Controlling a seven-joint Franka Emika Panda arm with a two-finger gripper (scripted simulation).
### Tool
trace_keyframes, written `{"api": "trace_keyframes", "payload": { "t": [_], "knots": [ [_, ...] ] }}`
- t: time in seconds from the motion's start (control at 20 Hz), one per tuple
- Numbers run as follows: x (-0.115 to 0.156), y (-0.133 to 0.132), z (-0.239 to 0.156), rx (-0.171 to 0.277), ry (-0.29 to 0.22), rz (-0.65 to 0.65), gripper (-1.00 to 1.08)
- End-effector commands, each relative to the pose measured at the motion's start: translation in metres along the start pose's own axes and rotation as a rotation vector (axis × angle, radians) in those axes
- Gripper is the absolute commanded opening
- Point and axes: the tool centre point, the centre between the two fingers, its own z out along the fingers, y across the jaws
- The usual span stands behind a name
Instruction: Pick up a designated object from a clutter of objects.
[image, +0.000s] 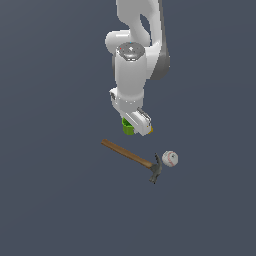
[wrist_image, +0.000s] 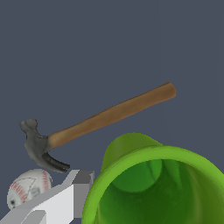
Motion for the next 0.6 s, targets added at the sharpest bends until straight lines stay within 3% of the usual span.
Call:
{"api": "trace_keyframes", "payload": {
  "t": [0.0,0.55],
  "knots": [
    [0.005,-0.012,-0.022,0.0,0.0,0.0,-1.0],
    [0.025,-0.062,-0.107,0.001,0.0,0.0,-1.0]
  ]
}}
